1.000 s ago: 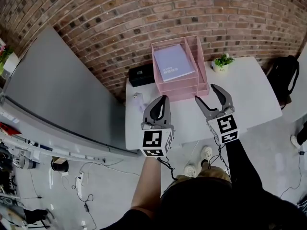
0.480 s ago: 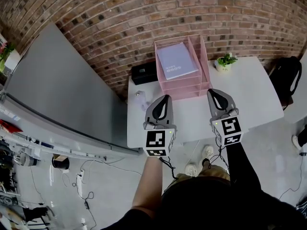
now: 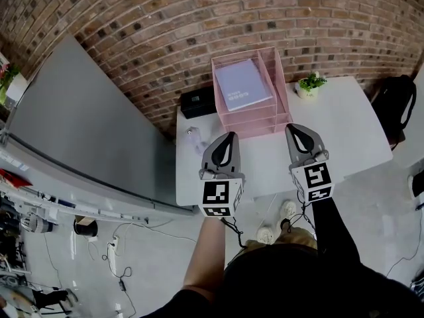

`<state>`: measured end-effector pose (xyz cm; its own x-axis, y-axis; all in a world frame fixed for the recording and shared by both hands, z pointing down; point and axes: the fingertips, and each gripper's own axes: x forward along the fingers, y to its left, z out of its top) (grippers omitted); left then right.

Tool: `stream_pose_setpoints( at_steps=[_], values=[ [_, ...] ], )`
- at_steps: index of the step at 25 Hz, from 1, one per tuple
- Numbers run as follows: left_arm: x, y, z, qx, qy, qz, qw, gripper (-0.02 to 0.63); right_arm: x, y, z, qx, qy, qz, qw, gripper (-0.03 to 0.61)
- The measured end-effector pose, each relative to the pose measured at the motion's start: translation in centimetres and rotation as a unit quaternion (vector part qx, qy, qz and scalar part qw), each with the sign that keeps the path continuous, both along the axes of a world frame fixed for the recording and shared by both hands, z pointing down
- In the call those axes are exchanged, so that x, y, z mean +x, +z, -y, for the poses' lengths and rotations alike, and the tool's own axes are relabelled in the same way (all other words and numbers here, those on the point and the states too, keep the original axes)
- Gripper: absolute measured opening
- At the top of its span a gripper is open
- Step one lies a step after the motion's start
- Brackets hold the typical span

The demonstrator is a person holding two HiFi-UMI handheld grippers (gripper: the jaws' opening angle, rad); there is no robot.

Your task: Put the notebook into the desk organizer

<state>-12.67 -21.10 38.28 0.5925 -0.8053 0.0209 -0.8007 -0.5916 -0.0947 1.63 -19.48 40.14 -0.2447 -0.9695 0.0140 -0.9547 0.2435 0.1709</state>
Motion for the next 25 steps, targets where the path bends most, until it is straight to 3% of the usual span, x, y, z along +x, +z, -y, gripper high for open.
stream_pose_setpoints(
  at_steps=[25],
  values=[
    [0.43, -0.55, 0.14, 0.004, 0.003, -0.002, 1.0000, 0.008, 0.06, -0.47, -0.06, 0.003, -0.009, -0.005, 1.000, 0.000]
  ],
)
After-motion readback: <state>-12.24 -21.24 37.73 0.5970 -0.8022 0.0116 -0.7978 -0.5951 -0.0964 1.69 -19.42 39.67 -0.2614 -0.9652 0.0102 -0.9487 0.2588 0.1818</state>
